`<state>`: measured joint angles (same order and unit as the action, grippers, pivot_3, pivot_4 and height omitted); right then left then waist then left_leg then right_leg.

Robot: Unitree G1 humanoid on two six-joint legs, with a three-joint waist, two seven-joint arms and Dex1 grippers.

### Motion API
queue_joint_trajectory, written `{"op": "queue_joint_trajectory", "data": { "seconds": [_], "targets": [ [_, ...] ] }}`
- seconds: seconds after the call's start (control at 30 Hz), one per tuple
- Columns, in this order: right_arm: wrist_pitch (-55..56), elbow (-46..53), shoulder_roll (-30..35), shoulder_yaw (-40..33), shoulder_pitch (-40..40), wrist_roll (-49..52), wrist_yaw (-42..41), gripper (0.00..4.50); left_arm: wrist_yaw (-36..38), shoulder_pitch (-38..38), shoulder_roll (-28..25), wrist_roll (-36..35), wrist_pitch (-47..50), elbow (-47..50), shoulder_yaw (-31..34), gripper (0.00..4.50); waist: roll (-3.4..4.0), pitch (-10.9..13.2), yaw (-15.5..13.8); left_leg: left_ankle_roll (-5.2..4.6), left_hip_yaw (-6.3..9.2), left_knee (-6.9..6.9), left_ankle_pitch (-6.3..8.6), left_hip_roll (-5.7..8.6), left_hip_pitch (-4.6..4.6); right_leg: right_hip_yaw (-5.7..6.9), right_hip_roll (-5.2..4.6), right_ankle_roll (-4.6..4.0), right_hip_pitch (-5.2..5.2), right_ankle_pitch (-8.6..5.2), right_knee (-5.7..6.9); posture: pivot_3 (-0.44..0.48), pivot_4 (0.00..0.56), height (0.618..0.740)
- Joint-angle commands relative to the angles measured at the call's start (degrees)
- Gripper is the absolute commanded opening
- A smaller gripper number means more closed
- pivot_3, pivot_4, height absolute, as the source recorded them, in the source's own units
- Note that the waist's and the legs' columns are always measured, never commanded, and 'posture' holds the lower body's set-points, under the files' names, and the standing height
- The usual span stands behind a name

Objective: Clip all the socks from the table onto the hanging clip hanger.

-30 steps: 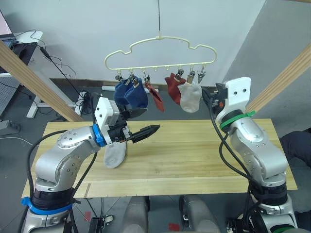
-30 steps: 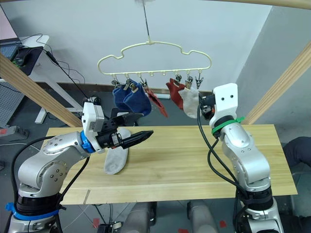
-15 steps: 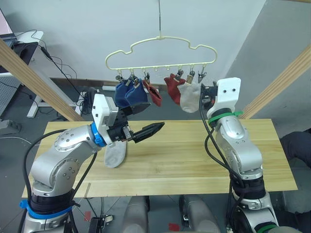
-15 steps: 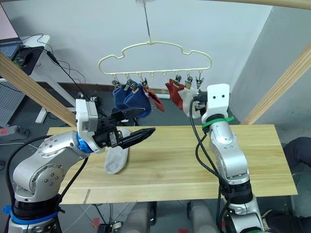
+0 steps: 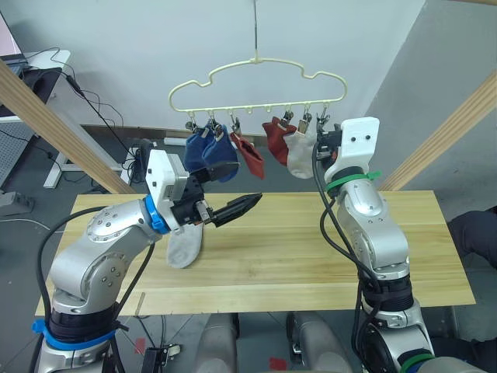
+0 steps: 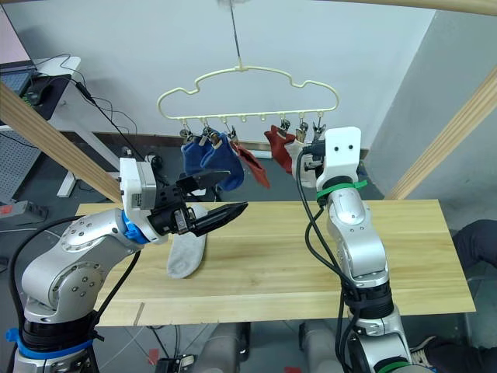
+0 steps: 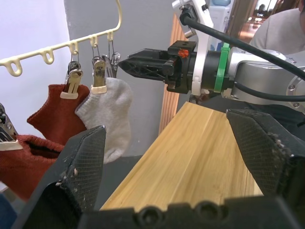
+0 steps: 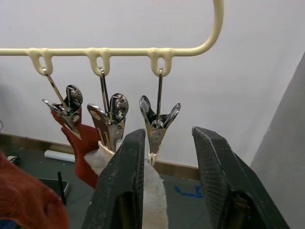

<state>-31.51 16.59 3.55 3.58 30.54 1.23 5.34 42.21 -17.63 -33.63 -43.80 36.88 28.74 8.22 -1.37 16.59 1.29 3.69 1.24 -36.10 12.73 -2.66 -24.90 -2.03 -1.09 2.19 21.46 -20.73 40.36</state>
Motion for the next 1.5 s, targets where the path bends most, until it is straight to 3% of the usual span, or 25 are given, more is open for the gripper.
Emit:
{"op": "queue_joint_trajectory", "data": {
  "seconds": [0.03, 1.5],
  "targets": [
    [1.92, 0.28, -0.88, -0.37, 1.48, -0.78, 0.08, 1.62, -0.06, 0.01, -0.10, -0.12, -1.27, 1.31, 0.24, 4.50, 0.00, 0.00, 0.01, 0.00, -0.01, -0.01, 0.00, 0.00, 0.00, -0.01, 0.00, 0.00, 0.00, 0.00, 0.02, 0.115, 0.283, 0.740],
    [7.31, -9.99, -3.13, -2.87, 8.47, -0.76, -0.04, 1.62, 0.03, 0.69, -0.15, 1.35, -2.55, 0.98, -0.10, 4.50, 0.00, 0.00, -0.71, 0.09, 0.03, -0.03, -0.16, 0.00, 0.06, 0.00, 0.01, 0.00, 0.13, 0.00, 0.44, 0.138, 0.280, 0.740]
  ]
}}
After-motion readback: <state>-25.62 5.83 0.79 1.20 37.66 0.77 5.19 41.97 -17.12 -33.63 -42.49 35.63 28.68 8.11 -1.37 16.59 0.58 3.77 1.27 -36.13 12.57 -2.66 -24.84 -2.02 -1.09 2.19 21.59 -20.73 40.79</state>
